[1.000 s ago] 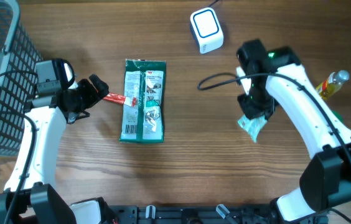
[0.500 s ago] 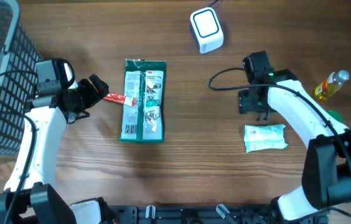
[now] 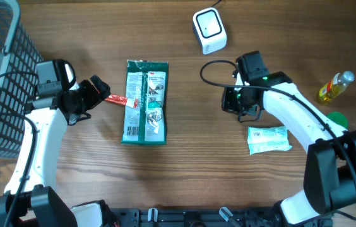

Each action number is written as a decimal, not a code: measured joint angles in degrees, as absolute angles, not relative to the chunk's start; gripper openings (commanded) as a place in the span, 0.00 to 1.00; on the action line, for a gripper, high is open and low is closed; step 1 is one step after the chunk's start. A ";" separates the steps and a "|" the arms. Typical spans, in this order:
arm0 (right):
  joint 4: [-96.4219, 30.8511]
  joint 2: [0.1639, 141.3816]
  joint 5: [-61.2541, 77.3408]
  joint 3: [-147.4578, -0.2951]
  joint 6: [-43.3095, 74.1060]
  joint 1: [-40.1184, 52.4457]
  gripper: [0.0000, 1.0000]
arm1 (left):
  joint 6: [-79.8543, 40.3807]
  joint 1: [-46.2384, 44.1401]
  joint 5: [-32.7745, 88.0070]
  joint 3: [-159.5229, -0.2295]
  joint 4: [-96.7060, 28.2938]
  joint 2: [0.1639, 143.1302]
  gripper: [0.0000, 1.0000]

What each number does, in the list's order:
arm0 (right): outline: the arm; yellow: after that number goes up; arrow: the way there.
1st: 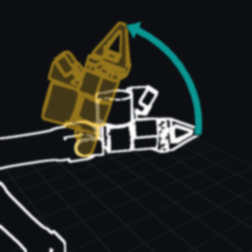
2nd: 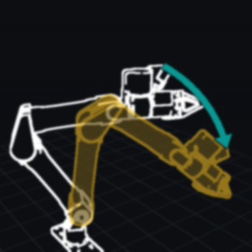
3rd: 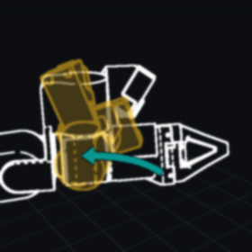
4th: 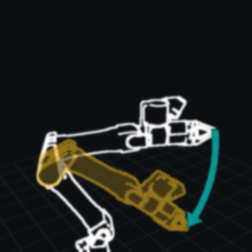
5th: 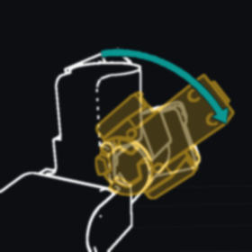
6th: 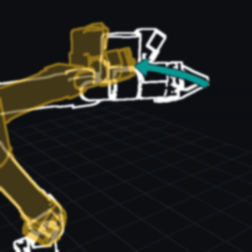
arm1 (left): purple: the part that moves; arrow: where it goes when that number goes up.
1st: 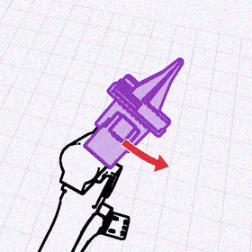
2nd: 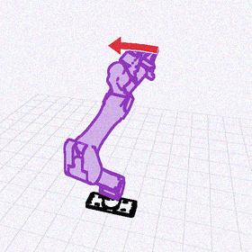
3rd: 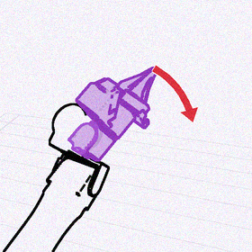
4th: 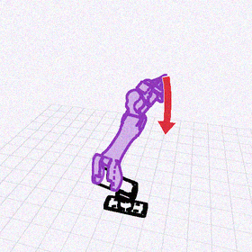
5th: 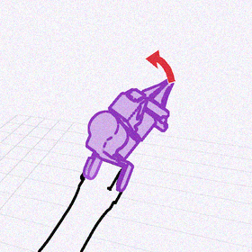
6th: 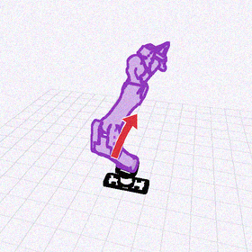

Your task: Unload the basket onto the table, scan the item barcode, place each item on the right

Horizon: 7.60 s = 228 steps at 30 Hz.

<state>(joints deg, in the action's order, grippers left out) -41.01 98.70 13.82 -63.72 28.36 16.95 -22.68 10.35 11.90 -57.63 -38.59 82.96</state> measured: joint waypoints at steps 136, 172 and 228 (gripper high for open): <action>-60.64 103.53 -1.15 -75.24 24.08 23.27 0.95 | -22.68 10.35 11.90 -57.63 -38.59 82.98 1.00; -40.38 97.62 31.51 -54.50 11.97 12.86 0.99 | -26.72 -24.67 17.37 -57.63 -36.29 94.04 0.06; -0.27 95.39 44.56 -33.28 37.52 15.11 0.58 | -24.32 -29.28 17.93 -62.24 -35.81 107.79 0.06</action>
<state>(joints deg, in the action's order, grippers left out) -0.27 95.39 44.56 -33.28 37.52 15.11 -24.32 -29.28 17.93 -62.24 -35.81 107.79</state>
